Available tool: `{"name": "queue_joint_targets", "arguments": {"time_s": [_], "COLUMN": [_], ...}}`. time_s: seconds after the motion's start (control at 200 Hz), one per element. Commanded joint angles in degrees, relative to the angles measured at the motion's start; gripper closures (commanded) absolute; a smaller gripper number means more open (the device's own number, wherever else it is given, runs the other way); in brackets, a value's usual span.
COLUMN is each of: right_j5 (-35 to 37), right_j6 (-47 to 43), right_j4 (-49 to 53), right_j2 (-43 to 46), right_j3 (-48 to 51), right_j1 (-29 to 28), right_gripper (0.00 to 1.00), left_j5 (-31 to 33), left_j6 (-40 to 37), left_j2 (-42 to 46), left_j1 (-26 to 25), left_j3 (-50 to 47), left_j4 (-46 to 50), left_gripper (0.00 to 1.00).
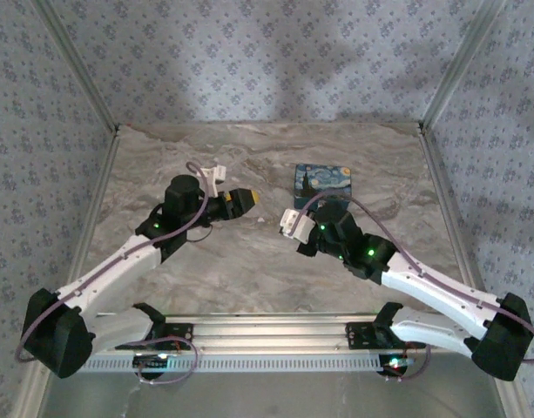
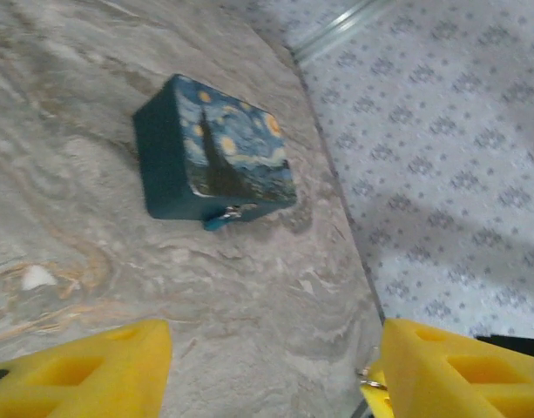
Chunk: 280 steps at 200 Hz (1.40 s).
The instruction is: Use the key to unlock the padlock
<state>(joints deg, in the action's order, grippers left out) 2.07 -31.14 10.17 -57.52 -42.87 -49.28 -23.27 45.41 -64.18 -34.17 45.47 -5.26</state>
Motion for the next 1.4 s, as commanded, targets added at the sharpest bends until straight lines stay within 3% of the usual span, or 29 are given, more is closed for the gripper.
{"name": "queue_joint_targets", "arguments": {"time_s": [0.0, 0.375, 0.65, 0.894, 1.104, 1.394], "right_j5": [-1.3, 1.9, 3.0, 2.3, -1.1, -3.3], "right_j6": [-10.0, -13.9, -13.3, -9.6, -1.8, 3.7], "right_j4": [-3.8, -5.2, -5.2, -5.6, -9.7, -17.6], "right_j2": [0.5, 0.1, 0.0, -0.9, -1.3, -3.7], "right_j3": [0.4, -0.2, 0.1, 0.2, 1.0, 2.4], "right_j1": [-0.8, -2.8, -2.7, -0.7, 2.9, 4.7], "right_gripper": [1.0, 1.0, 1.0, 1.0, 1.0, 1.0], "left_j5": [-1.6, -3.5, 0.2, -0.2, -0.1, 1.3], "left_j6": [-3.8, -3.9, 2.1, 15.6, 32.5, 46.7], "left_j2": [-0.1, -6.1, -7.4, -10.4, -12.6, -15.3], "left_j1": [-1.9, -6.2, -6.2, -5.5, -3.6, -3.5], "left_j3": [2.9, 5.4, 4.8, 3.2, -3.0, -7.4], "left_j4": [-1.1, -3.3, -3.5, -7.5, -21.2, -32.4], "left_gripper": [0.39, 0.47, 0.47, 0.44, 0.42, 0.38]}}
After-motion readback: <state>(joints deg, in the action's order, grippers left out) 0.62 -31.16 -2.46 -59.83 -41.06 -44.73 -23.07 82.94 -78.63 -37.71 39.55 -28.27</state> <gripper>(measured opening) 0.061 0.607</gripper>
